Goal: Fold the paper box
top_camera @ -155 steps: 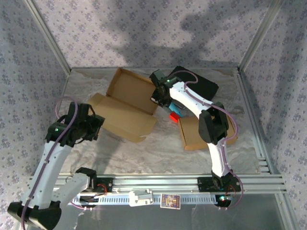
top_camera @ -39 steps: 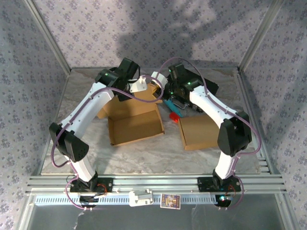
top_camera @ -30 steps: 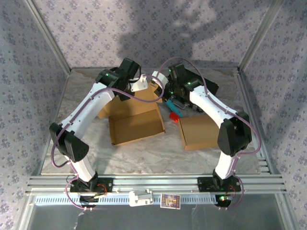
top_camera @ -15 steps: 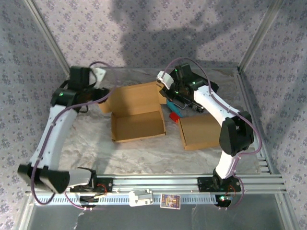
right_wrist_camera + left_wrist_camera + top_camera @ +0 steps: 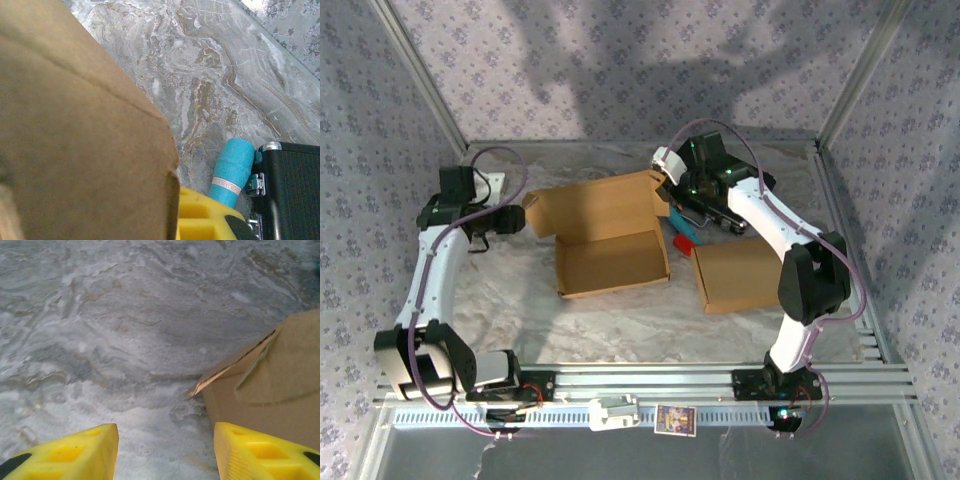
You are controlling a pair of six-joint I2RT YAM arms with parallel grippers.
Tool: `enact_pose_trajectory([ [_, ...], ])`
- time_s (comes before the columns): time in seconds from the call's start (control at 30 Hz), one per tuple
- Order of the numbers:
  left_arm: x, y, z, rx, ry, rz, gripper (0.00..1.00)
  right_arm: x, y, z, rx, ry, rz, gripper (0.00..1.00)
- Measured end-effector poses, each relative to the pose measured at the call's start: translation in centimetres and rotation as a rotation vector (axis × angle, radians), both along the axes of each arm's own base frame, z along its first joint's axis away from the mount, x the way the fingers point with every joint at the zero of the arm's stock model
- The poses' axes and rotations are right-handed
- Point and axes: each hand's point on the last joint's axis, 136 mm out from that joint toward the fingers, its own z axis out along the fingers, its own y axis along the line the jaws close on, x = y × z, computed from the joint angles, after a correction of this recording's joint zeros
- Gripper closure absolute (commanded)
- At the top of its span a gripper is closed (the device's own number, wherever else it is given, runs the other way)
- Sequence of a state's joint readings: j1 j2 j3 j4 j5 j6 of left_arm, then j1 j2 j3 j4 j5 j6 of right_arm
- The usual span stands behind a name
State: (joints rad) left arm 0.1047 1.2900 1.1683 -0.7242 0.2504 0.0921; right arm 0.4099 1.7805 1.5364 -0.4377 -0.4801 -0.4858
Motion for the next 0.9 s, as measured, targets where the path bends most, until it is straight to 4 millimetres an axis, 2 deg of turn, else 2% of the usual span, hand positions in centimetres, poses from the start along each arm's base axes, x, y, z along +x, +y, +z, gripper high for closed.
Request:
enact_pose_trajectory([
  [0.4, 1.9, -1.5, -1.1, -0.068, -0.042, -0.073, 0.48, 0.0, 0.1, -0.5, 0.003, 0.017, 0.001, 1.00],
  [0.6, 2.2, -2.0, -2.5, -0.097, -0.029, -0.096, 0.63, 0.0, 0.2, -0.9, 0.003, 0.030, -0.003, 1.00],
  [0.67, 2.5, -2.4, -2.5, -0.112, -0.036, -0.105, 0.66, 0.0, 0.3, -0.9, 0.005, 0.035, -0.005, 1.00],
  [0.8, 2.7, -3.5, -2.9, -0.109, -0.028, -0.139, 0.70, -0.1, 0.4, -0.9, 0.007, 0.040, -0.007, 1.00],
  [0.9, 2.7, -4.6, -3.2, -0.093, -0.014, -0.168, 0.80, 0.0, 0.3, -1.1, 0.000, 0.044, -0.020, 1.00],
])
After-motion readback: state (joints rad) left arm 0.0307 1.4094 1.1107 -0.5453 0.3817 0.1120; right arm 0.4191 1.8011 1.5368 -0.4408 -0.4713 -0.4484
